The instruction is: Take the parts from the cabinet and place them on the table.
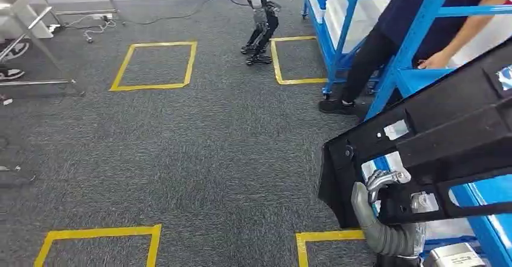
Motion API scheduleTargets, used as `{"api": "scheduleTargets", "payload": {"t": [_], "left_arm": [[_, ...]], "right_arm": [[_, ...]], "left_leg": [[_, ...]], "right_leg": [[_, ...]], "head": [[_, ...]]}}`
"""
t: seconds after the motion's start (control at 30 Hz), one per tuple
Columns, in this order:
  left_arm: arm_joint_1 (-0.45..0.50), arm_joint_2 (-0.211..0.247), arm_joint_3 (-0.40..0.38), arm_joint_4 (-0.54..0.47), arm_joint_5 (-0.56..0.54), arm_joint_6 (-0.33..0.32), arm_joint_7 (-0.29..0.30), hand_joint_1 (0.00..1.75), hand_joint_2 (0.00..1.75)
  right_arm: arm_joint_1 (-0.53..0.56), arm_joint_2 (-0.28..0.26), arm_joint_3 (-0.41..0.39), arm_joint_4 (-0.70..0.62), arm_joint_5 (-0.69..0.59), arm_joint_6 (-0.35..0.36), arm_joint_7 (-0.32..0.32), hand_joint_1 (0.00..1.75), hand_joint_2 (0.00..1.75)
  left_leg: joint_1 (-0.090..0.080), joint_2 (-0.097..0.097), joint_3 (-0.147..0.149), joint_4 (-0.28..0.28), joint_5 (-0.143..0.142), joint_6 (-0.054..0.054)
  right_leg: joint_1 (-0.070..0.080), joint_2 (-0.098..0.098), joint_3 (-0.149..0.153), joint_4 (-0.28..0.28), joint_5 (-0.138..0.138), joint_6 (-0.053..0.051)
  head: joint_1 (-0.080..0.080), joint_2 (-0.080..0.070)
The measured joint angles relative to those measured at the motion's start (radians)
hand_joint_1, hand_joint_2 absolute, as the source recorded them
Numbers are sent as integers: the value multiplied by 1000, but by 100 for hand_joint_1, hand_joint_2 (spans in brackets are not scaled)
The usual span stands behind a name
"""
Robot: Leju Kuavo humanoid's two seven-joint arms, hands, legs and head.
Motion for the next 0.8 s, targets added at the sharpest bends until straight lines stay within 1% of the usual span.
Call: {"api": "scheduleTargets", "payload": {"t": [0.03, 0.07, 0.1, 0.13, 0.17, 0.2, 0.23, 0.27, 0.3, 0.33, 0.37, 0.4, 0.43, 0.47, 0.5, 0.53, 0.57, 0.6, 0.63, 0.7, 0.73, 0.77, 0.8], "left_arm": [[-1, -1, 2, 0, 5, 0, 14, 0, 175], [-5, -2, 4, 0, 11, -2, 35, 0, 175], [-5, -2, 7, 0, 23, -2, 64, 0, 175], [-7, -2, 11, 0, 34, -3, 96, 0, 175], [-8, -2, 17, 0, 47, -3, 125, 0, 175], [-13, 0, 22, 0, 56, -3, 153, 0, 175], [-16, 0, 24, 0, 58, 0, 173, 0, 175], [-19, 0, 26, 0, 58, 0, 184, 0, 175], [-25, 3, 30, 0, 58, 2, 186, 0, 175], [-31, 3, 33, 0, 58, 3, 187, 0, 175], [-35, 3, 37, 0, 58, 7, 185, 0, 175], [-34, 3, 40, 0, 58, 12, 180, 0, 175], [-32, 3, 42, 0, 58, 18, 174, 0, 175], [-26, 3, 42, 0, 57, 21, 172, 0, 175], [-19, 3, 43, 0, 54, 23, 172, 0, 175], [-12, 3, 43, 0, 50, 23, 172, 0, 175], [-8, 3, 43, 1, 46, 24, 170, 0, 175], [-5, 3, 43, 1, 42, 25, 161, 0, 175], [-3, 3, 43, 1, 40, 28, 159, 0, 175], [-2, 3, 43, 1, 37, 34, 154, 0, 175], [-1, 0, 43, 1, 37, 39, 149, 0, 175], [4, -6, 43, 1, 36, 41, 140, 0, 175], [0, -8, 43, 1, 37, 42, 137, 0, 175]], "right_arm": [[-8, 2, 6, 5, 2, 1, 0, 175, 175], [-20, 5, 12, 9, 7, 1, -2, 175, 175], [-29, 9, 20, 13, 11, 2, -1, 175, 175], [-45, 11, 28, 18, 15, 2, 0, 175, 175], [-60, 13, 36, 24, 20, 3, 4, 175, 175], [-73, 17, 40, 27, 24, 3, 8, 175, 175], [-78, 18, 42, 31, 29, 0, 10, 175, 175], [-81, 20, 48, 32, 31, -3, 11, 175, 175], [-83, 22, 51, 33, 32, -7, 13, 175, 175], [-84, 23, 52, 34, 32, -9, 15, 175, 175], [-85, 23, 53, 36, 30, -11, 18, 175, 175], [-85, 23, 55, 39, 27, -10, 18, 175, 175], [-86, 25, 55, 40, 21, -10, 18, 175, 175], [-87, 26, 56, 42, 19, -10, 18, 175, 175], [-89, 26, 56, 45, 19, -10, 18, 175, 175], [-88, 25, 56, 45, 19, -11, 16, 175, 175], [-88, 25, 56, 46, 19, -14, 14, 175, 175], [-85, 23, 56, 45, 17, -18, 13, 175, 175], [-83, 22, 56, 46, 14, -20, 14, 175, 175], [-81, 19, 56, 46, 4, -21, 19, 175, 175], [-81, 18, 55, 45, -4, -21, 20, 175, 175], [-73, 12, 52, 46, -13, -21, 22, 175, 175], [-73, 8, 52, 45, -14, -21, 23, 175, 175]], "left_leg": [[0, -12, -6, 3, -5, -7], [-5, -25, -15, 17, -8, -12], [0, -36, -23, 13, -5, -17], [2, -49, -28, 11, -3, -20], [6, -63, -29, 9, -1, -25], [7, -71, -30, 14, -6, -30], [-1, 3, -40, 45, -24, -35], [-2, 53, -68, 108, -55, -41], [-1, 78, -110, 196, -92, -45], [0, 87, -147, 278, -123, -47], [0, 89, -176, 341, -139, -47], [0, 90, -180, 350, -131, -45], [-1, 91, -159, 309, -102, -41], [-1, 97, -120, 230, -55, -36], [-4, 116, -76, 135, -8, -26], [-13, 170, -46, 62, 10, -15], [-27, 188, -38, 49, -3, -9], [-28, 186, -29, 27, -8, -1], [-29, 183, -31, 23, -10, 2], [-32, 163, -35, 22, -9, 3], [-24, 148, -24, 6, -4, 8], [-17, 137, -11, -3, 2, 5], [-11, 126, -10, -5, 2, 8]], "right_leg": [[-10, 64, 23, -56, 10, 3], [-12, 76, 31, -83, -1, 1], [-9, 65, 27, -75, 0, -3], [-5, 53, 27, -74, -3, -8], [-2, 40, 29, -74, -4, -15], [-9, 16, 32, -78, -2, -23], [-5, 3, 38, -79, -6, -28], [-1, -14, 41, -79, -10, -36], [4, -29, 43, -79, -12, -40], [8, -47, 44, -79, -15, -43], [11, -64, 45, -78, -18, -45], [14, -78, 49, -78, -21, -47], [17, -92, 53, -79, -25, -48], [20, -104, 59, -79, -29, -48], [22, -115, 67, -79, -33, -47], [23, -123, 70, -81, -37, -46], [29, -135, 70, -81, -38, -44], [29, -144, 64, -81, -37, -40], [30, -150, 62, -81, -37, -40], [30, -173, 65, -85, -37, -37], [32, -182, 73, -85, -43, -28], [26, -123, 74, -68, -53, -22], [24, -68, 49, -19, -76, -20]], "head": [[0, 0], [1, 0], [-3, 0], [-3, 0], [-3, 0], [-2, 0], [-4, 0], [-6, 0], [-6, 0], [-6, 0], [-6, 0], [-6, 0], [-7, 0], [-6, 0], [-7, 0], [-7, 0], [-7, 0], [-8, 0], [-8, 0], [-6, 0], [-7, 0], [-6, 0], [-5, 0]]}}
